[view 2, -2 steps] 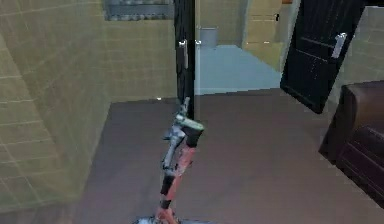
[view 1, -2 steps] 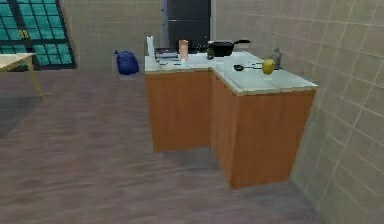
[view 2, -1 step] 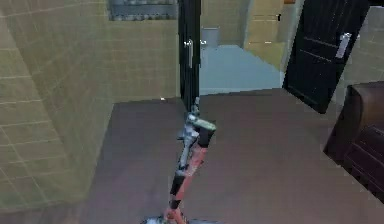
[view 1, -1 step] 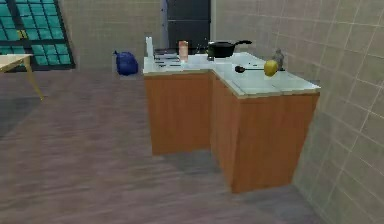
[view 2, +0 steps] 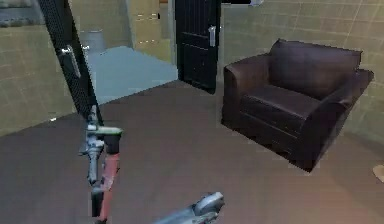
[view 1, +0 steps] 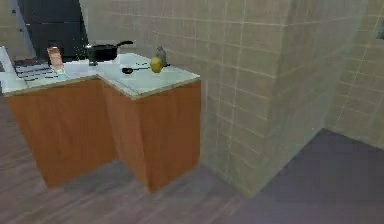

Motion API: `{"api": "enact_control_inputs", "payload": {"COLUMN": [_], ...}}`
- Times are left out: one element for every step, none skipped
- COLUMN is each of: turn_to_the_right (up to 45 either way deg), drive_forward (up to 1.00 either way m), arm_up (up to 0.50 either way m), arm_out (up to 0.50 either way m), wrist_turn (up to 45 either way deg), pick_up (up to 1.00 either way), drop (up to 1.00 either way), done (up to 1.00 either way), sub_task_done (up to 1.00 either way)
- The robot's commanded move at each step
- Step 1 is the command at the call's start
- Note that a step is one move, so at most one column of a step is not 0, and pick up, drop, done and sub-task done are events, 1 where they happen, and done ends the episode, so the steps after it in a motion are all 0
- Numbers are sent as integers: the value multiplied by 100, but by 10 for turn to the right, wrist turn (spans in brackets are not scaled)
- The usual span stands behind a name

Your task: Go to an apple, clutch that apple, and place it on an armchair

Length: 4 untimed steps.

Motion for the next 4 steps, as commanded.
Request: {"api": "enact_control_inputs", "payload": {"turn_to_the_right": [0,-450,-450,-180], "drive_forward": [95,0,0,0], "arm_up": [0,0,0,0], "arm_out": [0,0,0,0], "wrist_turn": [0,0,0,0], "pick_up": [0,0,0,0], "drop": [0,0,0,0], "done": [0,0,0,0], "sub_task_done": [0,0,0,0]}}
